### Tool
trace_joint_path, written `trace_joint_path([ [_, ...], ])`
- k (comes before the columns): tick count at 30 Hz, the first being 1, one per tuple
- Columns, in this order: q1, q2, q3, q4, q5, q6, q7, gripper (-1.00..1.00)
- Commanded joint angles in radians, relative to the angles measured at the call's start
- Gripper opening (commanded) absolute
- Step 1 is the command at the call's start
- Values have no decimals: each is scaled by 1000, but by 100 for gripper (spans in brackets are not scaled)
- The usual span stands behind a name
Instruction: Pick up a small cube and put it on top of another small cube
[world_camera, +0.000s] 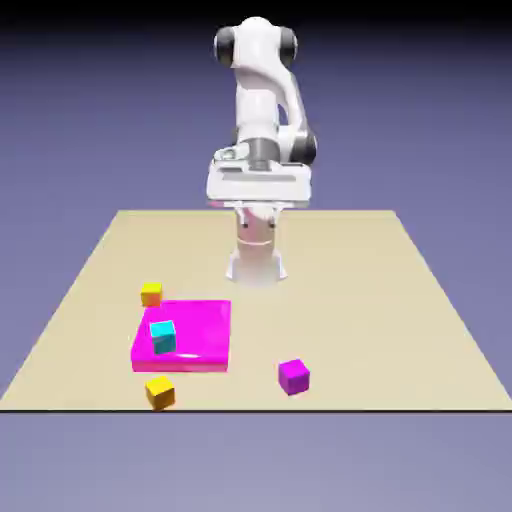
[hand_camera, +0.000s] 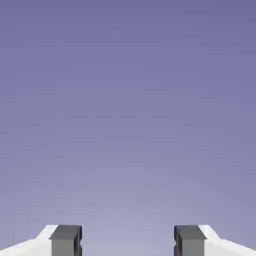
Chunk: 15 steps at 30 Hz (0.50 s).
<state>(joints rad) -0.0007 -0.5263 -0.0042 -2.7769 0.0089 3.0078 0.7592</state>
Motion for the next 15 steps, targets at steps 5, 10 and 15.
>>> trace_joint_path([
  [5, -53, 181, -17, 137, 37, -121, 75, 0],
  [10, -105, 362, -35, 275, 74, -242, 151, 0],
  [15, -158, 544, -52, 412, 111, -363, 226, 0],
])
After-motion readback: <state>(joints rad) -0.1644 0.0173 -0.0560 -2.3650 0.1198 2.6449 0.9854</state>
